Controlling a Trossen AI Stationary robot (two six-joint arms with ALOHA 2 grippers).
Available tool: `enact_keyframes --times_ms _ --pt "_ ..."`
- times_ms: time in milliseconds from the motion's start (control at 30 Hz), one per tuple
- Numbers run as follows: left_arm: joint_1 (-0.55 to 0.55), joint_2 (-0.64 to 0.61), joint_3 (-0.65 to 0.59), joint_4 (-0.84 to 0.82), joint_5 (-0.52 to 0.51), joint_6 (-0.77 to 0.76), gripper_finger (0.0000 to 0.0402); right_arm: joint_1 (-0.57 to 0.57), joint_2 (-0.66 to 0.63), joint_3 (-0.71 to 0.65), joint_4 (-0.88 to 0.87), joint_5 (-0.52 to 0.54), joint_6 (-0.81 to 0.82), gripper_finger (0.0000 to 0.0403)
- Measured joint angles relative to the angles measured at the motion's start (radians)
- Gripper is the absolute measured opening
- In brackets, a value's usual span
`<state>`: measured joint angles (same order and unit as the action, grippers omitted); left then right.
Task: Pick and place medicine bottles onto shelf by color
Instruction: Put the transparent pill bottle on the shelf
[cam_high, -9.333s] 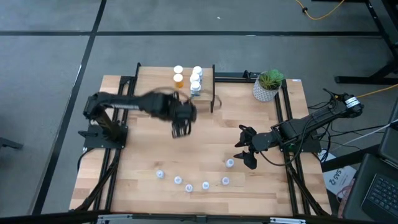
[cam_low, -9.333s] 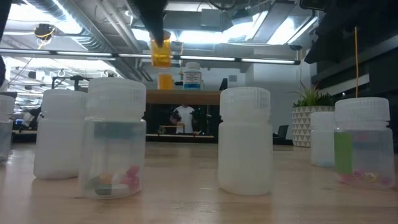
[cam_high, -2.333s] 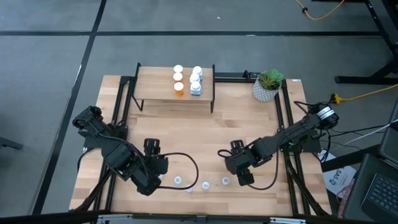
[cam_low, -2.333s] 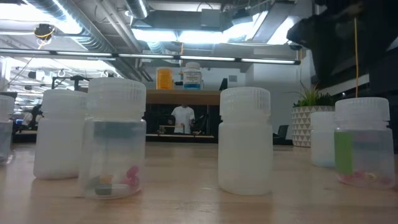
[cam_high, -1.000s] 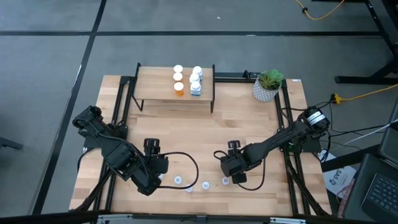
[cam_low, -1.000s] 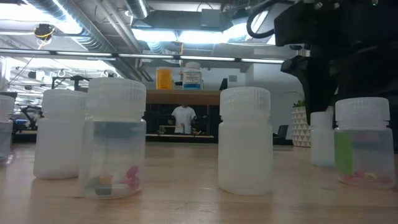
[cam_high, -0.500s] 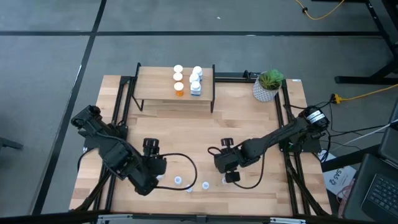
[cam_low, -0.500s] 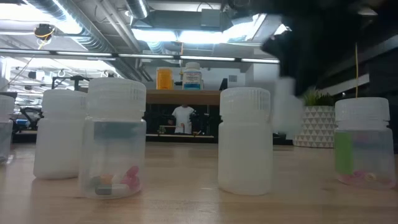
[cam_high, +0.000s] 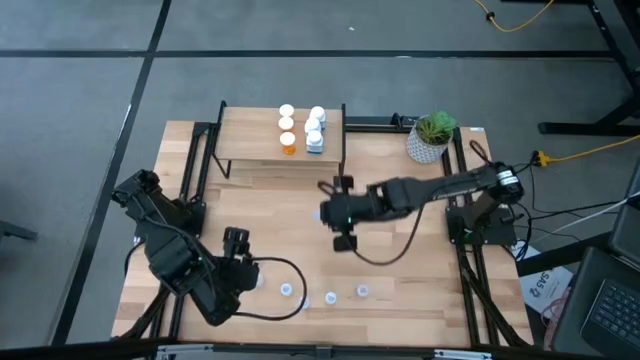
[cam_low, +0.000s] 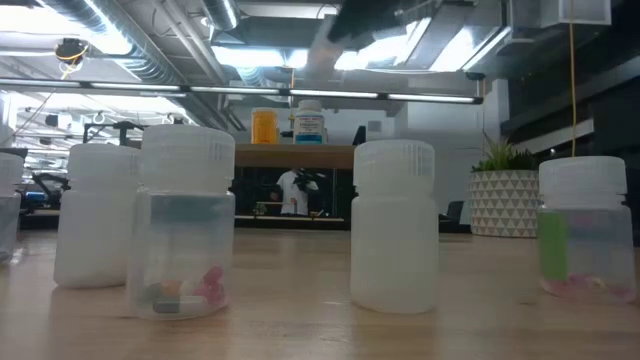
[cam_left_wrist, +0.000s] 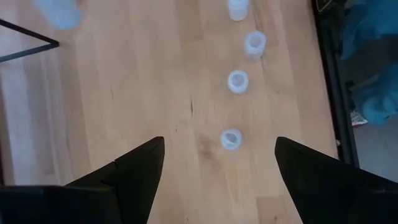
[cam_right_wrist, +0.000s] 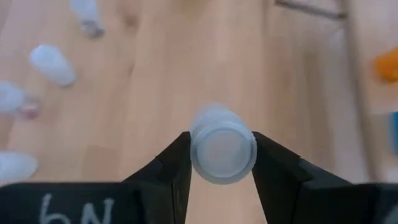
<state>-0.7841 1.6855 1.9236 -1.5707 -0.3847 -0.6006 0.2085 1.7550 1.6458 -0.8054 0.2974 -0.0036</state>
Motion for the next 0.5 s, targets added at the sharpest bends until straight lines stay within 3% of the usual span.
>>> enact_keyframes --times_ms 300,500 --pt "-0.001 0.000 0.000 0.000 -0.001 0.000 0.0300 -0.185 0.000 0.184 -0.222 0.002 -0.108 0.0139" --pt "0.000 0.000 0.000 0.000 -0.006 0.008 0.0300 -0.366 -0.001 0.217 -0.237 -0.048 -0.225 0.0139"
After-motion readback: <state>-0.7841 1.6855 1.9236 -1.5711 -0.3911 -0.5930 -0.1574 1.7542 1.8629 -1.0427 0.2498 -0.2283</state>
